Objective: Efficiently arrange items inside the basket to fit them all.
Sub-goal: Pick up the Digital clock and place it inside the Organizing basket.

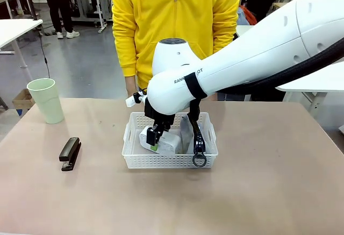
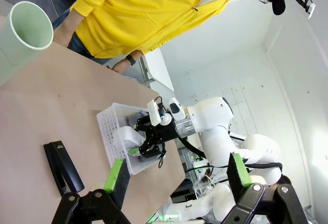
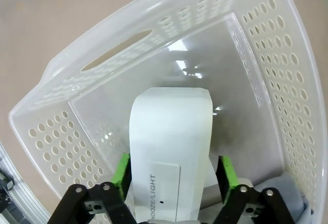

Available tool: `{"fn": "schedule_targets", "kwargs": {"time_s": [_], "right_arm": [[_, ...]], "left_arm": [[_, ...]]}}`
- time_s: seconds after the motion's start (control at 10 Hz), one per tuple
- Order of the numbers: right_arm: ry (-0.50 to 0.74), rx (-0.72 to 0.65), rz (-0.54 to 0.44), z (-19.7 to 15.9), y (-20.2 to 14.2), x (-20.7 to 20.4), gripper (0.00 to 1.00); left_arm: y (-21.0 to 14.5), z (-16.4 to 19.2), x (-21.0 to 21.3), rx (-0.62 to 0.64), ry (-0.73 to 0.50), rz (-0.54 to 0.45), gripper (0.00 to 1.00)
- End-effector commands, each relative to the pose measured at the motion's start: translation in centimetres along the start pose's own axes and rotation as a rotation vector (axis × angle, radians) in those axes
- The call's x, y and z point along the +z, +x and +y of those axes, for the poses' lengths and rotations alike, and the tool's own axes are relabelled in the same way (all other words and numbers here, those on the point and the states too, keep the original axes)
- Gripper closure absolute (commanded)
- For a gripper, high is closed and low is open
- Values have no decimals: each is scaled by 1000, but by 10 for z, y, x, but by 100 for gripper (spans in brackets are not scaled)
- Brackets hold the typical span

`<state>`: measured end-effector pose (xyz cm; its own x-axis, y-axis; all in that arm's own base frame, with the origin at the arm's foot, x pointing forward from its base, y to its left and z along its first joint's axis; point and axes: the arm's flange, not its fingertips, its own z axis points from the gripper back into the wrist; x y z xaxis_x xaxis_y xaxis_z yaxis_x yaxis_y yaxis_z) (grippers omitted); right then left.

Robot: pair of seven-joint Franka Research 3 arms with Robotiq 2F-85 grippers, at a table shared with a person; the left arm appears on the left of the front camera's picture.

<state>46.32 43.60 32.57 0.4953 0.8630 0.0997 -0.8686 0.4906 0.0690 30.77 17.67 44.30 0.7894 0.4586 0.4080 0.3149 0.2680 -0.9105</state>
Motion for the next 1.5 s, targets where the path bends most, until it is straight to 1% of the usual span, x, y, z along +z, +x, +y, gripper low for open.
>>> {"fn": "schedule_targets", "kwargs": {"time_s": [0.0, 0.3, 0.4, 0.5, 0.6, 0.7, 0.8, 0.9, 1.0, 1.1, 1.2, 1.3, 1.4], "right_arm": [[-30, -20, -2, -1, 4, 1, 0], [-52, -31, -35, 0, -6, 20, 0], [-44, -29, -71, 0, -16, 38, 0], [-64, -49, -102, 1, -33, 66, 0], [-43, -75, -137, 3, -61, 106, 0], [41, -116, -167, 1, -92, 135, 0], [130, -163, -202, -5, -128, 156, 0], [197, -211, -257, -11, -168, 171, 0], [246, -259, -342, -17, -215, 182, 0], [316, -275, -453, -22, -257, 186, 0], [325, -397, -506, -31, -300, 180, 0], [356, -483, -570, -39, -340, 166, 0], [402, -525, -671, -43, -381, 147, 0]], "left_arm": [[-1, -3, 1, -10, -10, 3, 0], [-1, -3, 1, -10, -10, 3, 0], [-1, -3, 1, -10, -10, 3, 0], [-1, -3, 1, -10, -10, 3, 0], [-1, -3, 1, -10, -10, 3, 0], [-1, -3, 1, -10, -10, 3, 0], [-1, -3, 1, -10, -10, 3, 0], [-1, -3, 1, -10, -10, 3, 0], [-1, -3, 1, -10, -10, 3, 0], [-1, -3, 1, -10, -10, 3, 0], [-1, -3, 1, -10, -10, 3, 0], [-1, -3, 1, -10, -10, 3, 0], [-1, -3, 1, -10, -10, 3, 0]]}}
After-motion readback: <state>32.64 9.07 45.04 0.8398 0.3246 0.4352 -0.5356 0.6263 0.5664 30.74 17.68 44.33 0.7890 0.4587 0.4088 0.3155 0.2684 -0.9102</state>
